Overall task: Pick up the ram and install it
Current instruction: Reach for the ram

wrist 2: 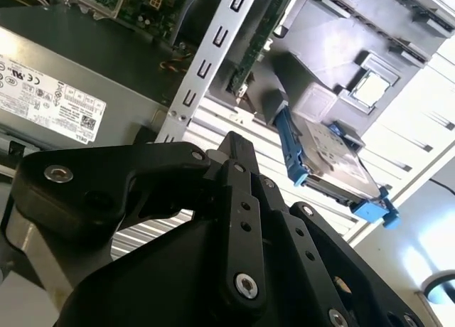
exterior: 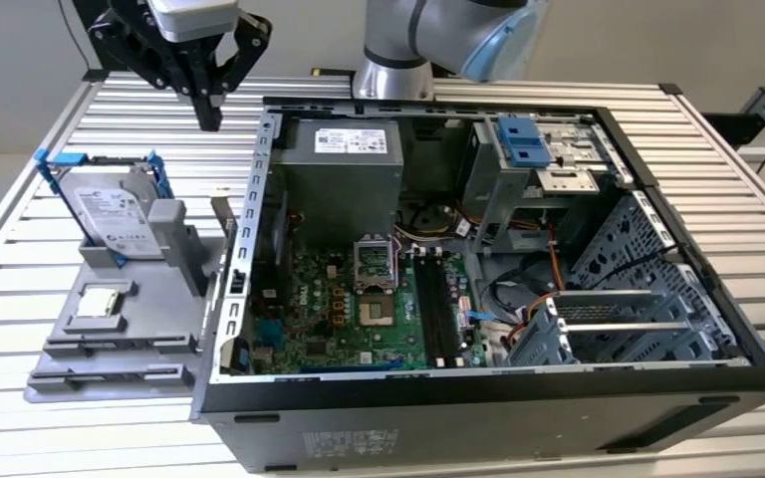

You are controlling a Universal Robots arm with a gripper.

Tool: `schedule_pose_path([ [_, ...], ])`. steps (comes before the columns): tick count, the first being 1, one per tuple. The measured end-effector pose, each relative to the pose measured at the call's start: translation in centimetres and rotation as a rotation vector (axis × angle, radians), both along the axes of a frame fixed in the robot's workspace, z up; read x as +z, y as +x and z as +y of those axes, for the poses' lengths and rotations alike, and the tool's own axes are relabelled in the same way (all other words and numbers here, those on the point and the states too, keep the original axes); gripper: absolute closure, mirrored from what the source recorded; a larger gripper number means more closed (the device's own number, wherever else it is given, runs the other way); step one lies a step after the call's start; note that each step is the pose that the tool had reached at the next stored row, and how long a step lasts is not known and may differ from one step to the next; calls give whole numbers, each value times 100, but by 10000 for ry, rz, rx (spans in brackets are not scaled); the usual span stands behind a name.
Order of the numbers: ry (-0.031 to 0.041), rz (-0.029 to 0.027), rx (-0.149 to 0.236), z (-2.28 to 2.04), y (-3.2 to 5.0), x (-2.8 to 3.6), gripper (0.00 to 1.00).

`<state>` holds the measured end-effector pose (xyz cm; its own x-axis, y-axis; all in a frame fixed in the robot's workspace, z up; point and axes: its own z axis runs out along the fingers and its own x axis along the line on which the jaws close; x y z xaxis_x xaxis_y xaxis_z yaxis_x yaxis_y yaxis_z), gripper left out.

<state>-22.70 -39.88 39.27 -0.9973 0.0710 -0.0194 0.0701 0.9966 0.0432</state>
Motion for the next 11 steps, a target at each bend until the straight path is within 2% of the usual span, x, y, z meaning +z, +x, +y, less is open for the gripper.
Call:
schedule_pose_path([
  [11,0,-1,0,0,-357,0,100],
])
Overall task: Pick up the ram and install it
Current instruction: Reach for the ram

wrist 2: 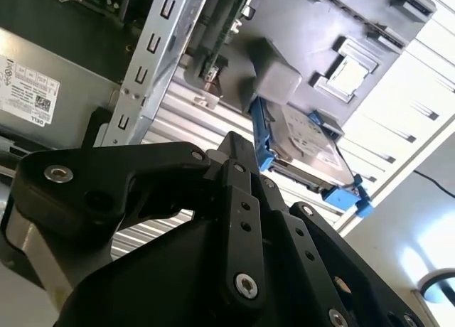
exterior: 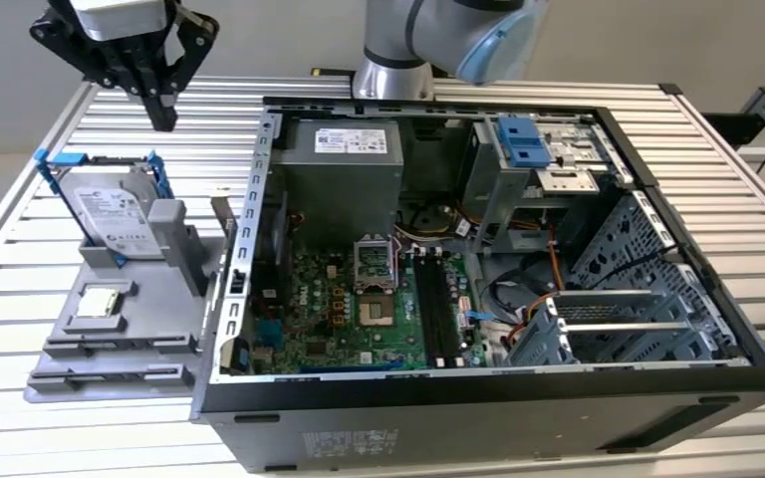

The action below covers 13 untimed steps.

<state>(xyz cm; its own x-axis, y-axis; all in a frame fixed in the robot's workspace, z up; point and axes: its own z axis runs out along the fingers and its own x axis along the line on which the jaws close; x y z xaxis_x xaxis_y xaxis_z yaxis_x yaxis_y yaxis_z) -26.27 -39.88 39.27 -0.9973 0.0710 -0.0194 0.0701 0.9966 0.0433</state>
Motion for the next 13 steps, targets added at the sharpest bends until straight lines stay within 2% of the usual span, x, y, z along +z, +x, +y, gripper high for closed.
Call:
schedule_pose_path([
  [13,-1,1,21,0,-472,1,100],
])
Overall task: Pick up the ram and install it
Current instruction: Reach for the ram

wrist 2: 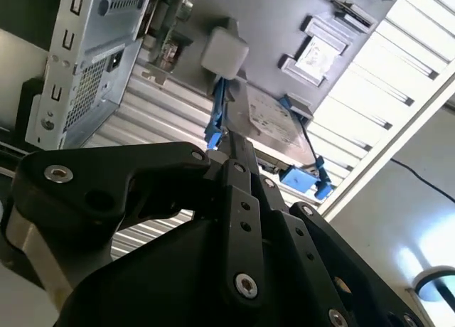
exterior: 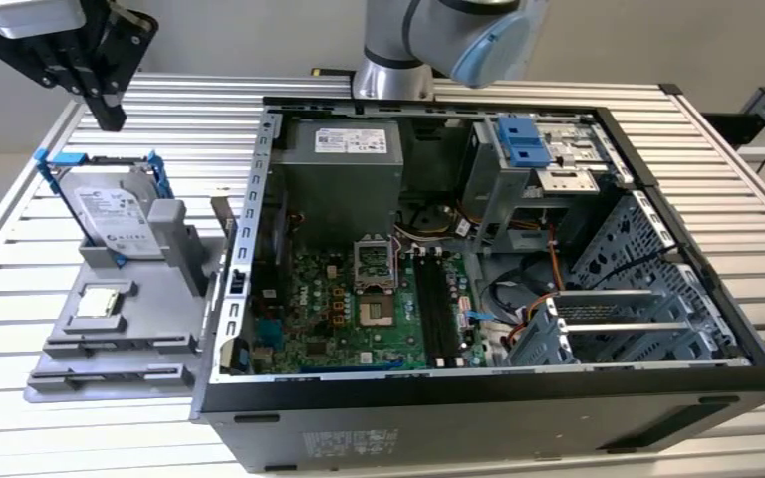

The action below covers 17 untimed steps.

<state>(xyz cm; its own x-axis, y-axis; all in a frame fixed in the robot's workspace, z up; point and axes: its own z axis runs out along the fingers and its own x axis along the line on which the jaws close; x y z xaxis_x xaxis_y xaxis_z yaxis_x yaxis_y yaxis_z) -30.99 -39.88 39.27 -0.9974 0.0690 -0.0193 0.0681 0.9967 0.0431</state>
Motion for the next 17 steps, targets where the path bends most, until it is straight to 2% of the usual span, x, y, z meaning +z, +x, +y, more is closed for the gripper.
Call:
schedule_pose_path([
  [3,1,0,18,0,-97,0,100],
  [11,6,0,67,0,-274,0,100],
  [17,6,-1,74,-1,-279,0,100],
])
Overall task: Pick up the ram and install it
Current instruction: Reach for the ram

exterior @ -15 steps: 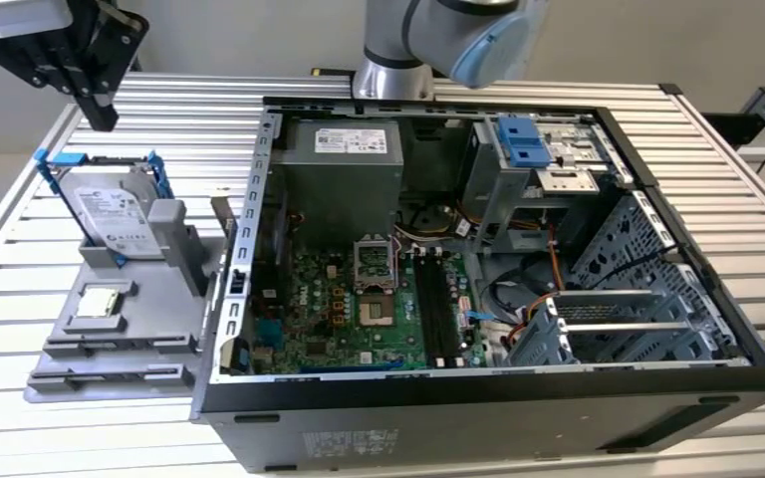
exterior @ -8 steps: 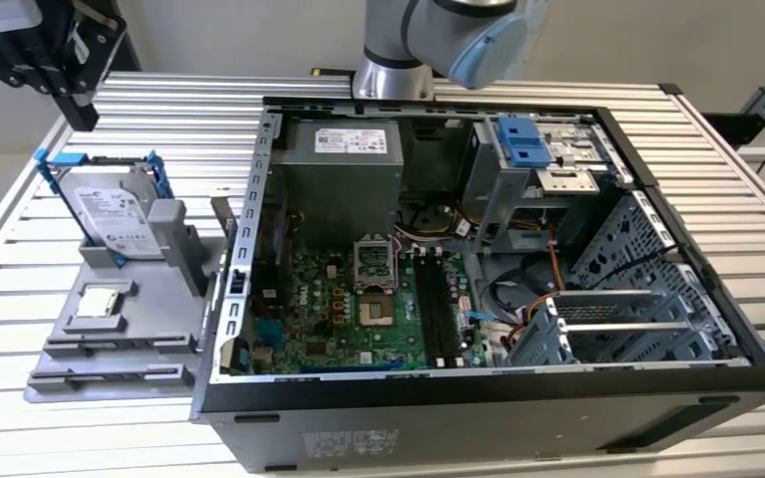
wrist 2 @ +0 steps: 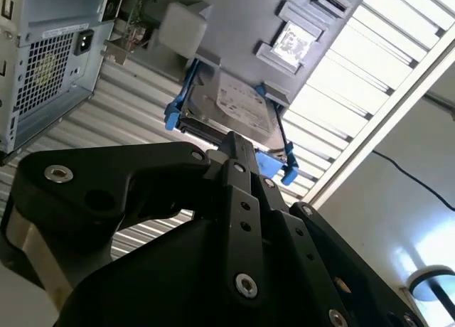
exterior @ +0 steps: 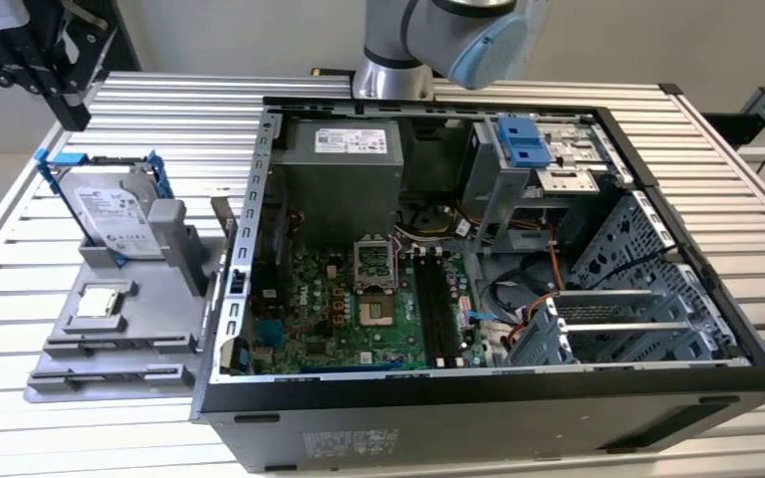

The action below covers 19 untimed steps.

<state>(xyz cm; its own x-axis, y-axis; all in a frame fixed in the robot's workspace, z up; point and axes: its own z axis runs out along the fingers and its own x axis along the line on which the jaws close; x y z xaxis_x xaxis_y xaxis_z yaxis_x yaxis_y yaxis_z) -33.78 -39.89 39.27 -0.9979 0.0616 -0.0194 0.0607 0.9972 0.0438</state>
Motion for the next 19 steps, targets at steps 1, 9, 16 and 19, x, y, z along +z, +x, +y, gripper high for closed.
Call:
schedule_pose_path([
  [1,0,0,0,-8,-1,0,100],
  [9,1,-1,0,-264,-1,-8,100],
  [16,4,-2,112,-390,-25,-14,100],
  [19,4,-1,130,-426,-25,-21,100],
])
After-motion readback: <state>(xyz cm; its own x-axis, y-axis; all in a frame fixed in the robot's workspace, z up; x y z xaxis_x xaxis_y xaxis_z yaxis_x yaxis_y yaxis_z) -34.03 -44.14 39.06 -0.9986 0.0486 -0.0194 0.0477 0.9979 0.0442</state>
